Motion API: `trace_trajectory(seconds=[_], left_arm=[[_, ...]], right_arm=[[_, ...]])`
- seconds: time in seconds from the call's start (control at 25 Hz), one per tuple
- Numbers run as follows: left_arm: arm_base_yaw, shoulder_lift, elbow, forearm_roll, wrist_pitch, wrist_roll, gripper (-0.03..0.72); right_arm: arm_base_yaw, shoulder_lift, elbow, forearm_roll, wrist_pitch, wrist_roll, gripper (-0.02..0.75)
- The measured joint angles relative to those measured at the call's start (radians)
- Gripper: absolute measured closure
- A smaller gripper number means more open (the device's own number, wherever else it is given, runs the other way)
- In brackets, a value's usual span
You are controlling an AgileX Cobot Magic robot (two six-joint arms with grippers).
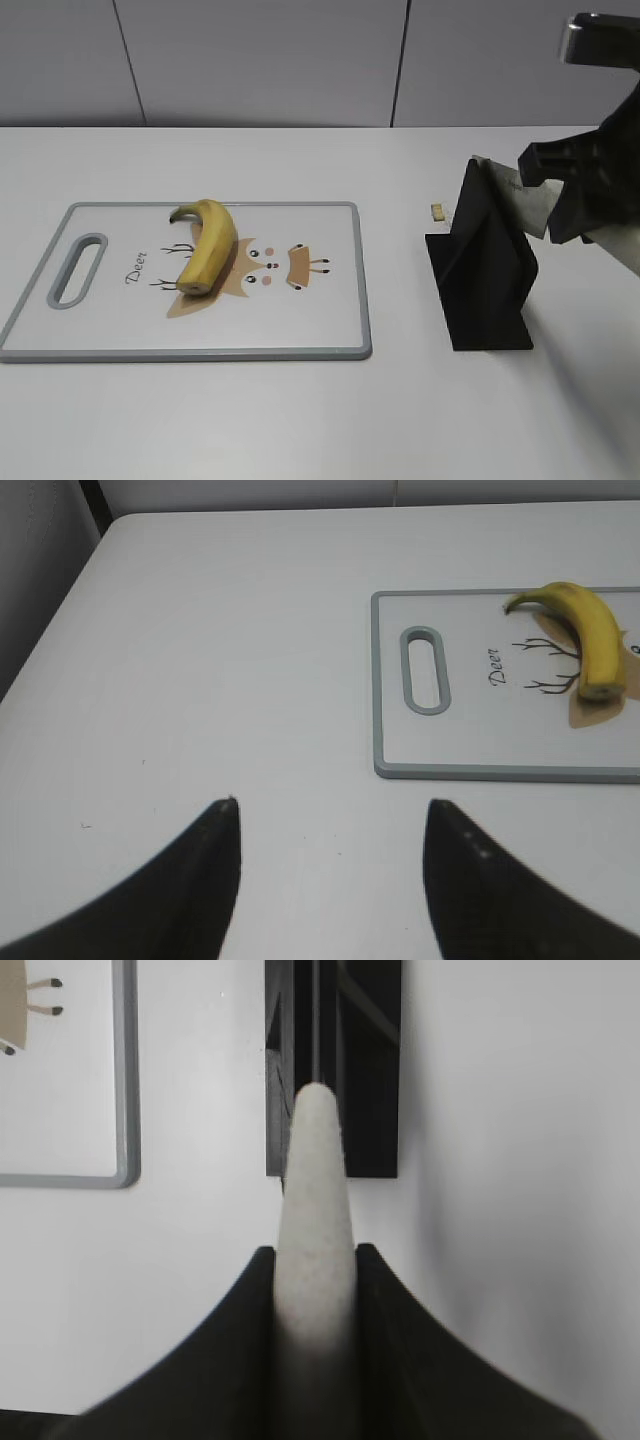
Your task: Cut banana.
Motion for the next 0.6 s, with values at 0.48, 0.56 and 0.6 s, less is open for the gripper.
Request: trace_trajectory(seconds=[0.48,0.56,0.6], left_arm=[[0.0,0.0,0.0,0.0,0.0,0.0,0.135],[0.0,0.0,0.0,0.0,0.0,0.0,0.135],[0.0,0.0,0.0,0.0,0.0,0.0,0.135]], right_arm=[[0.0,-0.002,-0.131,-0.07,0.046,0.003,0.566],[0.0,-0.002,-0.149,-0.072,0.052,0.002,0.566],[0.0,-0.002,-0.156,-0.073,0.051,0.001,0.566]])
